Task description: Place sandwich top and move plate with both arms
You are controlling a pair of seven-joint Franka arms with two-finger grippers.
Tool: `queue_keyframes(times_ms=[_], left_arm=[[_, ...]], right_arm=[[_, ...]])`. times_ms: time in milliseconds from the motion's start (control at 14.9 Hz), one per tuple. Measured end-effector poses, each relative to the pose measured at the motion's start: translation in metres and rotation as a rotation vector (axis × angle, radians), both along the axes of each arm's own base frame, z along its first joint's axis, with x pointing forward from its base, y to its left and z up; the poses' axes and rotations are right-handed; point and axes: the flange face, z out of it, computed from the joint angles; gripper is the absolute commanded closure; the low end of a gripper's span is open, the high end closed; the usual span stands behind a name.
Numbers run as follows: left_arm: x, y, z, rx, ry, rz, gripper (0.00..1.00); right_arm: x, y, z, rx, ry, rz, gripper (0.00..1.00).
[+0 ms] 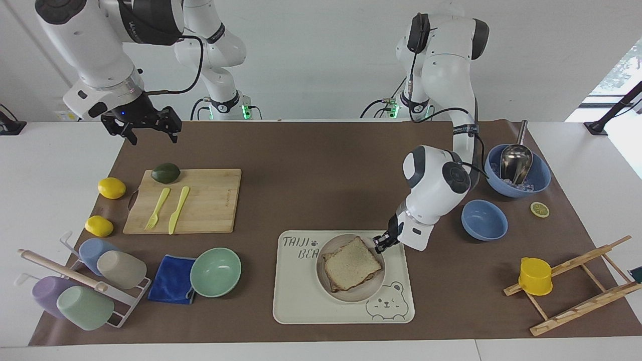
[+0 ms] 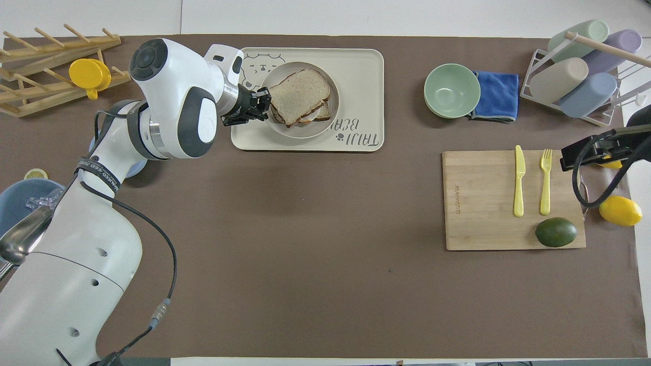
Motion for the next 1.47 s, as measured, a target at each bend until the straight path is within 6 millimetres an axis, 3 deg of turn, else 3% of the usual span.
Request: queue_keyframes(times_ms=[268,401,736,936,1338,1472], left_arm=[[0.005,0.012,0.008,0.013,-0.015,0.014,0.00],[0.009,0.028,0.025,0.022,-0.023,0.030,0.00],[0.004,0.080,0.102,0.035,-0.019,0.065,0.00],[-0.005,0.110,0.138,0.069,-0.006,0.073,0.00],[-0.035,0.137,0.211,0.187,-0.043,0.020,0.00],[-0.048,0.156,0.237,0.200,-0.049,-0.018,0.00]], right_arm=[[0.000,0.000,0.000,0.000,0.000,0.000,0.00],[0.000,0.000,0.000,0.000,0.000,0.000,0.00],[0.000,0.000,0.000,0.000,0.000,0.000,0.00],[0.000,0.000,0.000,0.000,0.000,0.000,0.00],[0.000,0.000,0.000,0.000,0.000,0.000,0.00],[0.000,0.000,0.000,0.000,0.000,0.000,0.00]])
